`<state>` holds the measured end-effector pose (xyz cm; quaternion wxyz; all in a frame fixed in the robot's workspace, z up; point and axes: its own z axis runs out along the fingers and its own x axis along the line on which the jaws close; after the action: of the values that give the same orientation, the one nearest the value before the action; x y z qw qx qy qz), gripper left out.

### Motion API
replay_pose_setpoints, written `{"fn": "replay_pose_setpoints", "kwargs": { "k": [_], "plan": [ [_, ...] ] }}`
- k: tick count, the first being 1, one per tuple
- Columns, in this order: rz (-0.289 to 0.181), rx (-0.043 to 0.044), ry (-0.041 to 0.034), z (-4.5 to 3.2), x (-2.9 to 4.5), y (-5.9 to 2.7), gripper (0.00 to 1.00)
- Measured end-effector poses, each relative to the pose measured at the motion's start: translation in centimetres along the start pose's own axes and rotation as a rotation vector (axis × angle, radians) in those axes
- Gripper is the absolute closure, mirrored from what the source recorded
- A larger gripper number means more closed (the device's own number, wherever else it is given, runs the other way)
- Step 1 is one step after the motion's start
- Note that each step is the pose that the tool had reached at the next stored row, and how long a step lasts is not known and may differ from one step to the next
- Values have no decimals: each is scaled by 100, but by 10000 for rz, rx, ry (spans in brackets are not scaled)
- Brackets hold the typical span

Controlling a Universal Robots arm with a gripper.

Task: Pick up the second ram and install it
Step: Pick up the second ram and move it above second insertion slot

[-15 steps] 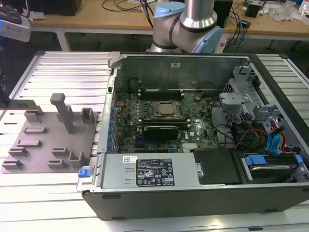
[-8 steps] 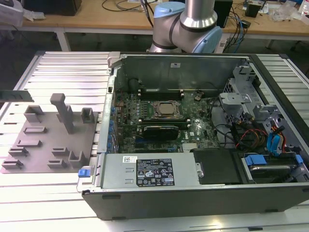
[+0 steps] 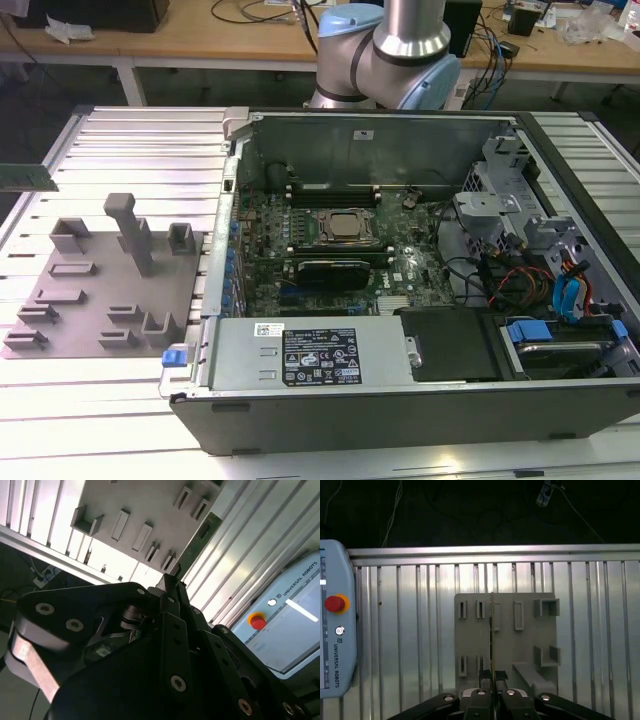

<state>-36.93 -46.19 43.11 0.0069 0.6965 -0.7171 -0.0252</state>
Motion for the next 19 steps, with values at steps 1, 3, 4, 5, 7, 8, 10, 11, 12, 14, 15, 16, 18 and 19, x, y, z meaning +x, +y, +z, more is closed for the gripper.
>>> {"fn": "replay_pose_setpoints", "kwargs": {
  "k": [1, 3, 4, 5, 7, 8, 10, 11, 12, 14, 15, 16, 18, 19],
  "plan": [
    [-1, 0, 0, -39, -1, 2, 89],
    [0, 0, 0, -88, -2, 4, 89],
    [-1, 0, 0, -117, -3, 5, 89],
    [0, 0, 0, -140, -3, 6, 89],
    [-6, -4, -83, -190, -4, 8, 89],
    [-5, -3, -85, -190, -5, 8, 89],
    [-5, -3, -89, -189, -5, 9, 89],
    [-6, -3, -88, -190, -4, -1, 89],
    [-6, -3, -87, -191, -6, -16, 89],
    [-4, -3, -91, -195, -28, -145, 89],
    [-5, -4, -94, -196, -53, -195, 89],
    [-3, -3, -99, -195, -97, -239, 89],
    [-5, -3, -101, -192, -178, -302, 89],
    [-5, -4, -102, -191, -233, -344, 89]
  ]
}}
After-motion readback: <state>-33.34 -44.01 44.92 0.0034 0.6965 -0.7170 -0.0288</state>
